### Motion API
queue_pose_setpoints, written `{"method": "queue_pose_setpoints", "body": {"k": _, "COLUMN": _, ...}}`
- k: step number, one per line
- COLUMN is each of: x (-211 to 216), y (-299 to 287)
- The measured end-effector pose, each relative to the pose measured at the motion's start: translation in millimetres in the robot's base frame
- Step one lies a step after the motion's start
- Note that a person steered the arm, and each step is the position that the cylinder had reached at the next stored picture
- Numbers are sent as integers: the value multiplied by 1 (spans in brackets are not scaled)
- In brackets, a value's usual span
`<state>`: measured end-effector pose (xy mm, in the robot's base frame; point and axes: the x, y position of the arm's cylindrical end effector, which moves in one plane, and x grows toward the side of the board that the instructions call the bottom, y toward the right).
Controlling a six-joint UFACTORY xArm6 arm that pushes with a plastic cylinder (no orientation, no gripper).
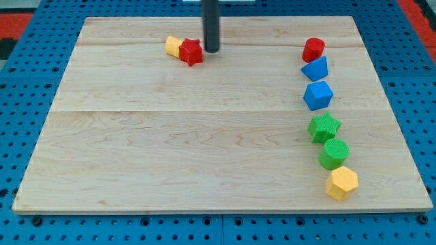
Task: Move red circle into red star
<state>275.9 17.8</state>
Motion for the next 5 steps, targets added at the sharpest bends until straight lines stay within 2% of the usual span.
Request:
{"method": "queue_pose_setpoints", "body": {"k": 1, "x": -38, "y": 95}}
{"method": "queue_pose_setpoints", "body": {"k": 2, "x": -49, "y": 178}}
{"method": "queue_pose_setpoints", "body": {"k": 3, "x": -28, "y": 234}}
{"method": "queue_pose_setpoints", "body": {"k": 4, "x": 17, "y": 227}}
{"method": "queue_pose_setpoints", "body": {"k": 5, "x": 26, "y": 151}}
